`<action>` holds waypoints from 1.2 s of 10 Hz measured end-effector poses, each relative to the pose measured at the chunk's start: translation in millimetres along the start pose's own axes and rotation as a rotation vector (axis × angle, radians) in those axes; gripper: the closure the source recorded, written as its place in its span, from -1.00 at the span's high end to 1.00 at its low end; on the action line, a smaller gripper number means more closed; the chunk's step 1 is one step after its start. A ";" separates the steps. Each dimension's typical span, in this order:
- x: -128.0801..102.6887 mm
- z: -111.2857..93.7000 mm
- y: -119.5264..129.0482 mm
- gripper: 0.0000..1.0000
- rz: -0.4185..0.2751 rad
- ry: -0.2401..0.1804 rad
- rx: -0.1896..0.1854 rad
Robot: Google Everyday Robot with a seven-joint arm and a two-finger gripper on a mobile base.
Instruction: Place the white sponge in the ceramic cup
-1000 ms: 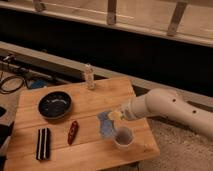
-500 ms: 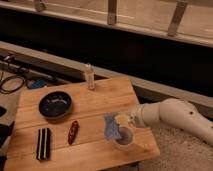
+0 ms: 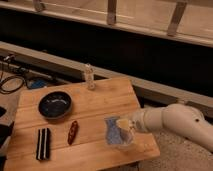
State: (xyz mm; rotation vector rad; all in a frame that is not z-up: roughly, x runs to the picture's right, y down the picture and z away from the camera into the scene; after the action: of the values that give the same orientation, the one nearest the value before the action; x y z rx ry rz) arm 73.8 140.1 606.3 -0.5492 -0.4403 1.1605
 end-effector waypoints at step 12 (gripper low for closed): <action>-1.4 11.9 -64.5 -0.81 0.133 0.042 0.099</action>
State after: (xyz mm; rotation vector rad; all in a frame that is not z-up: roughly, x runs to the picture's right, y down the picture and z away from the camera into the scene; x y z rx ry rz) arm 113.5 121.8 655.2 -0.5215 -0.3125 1.2885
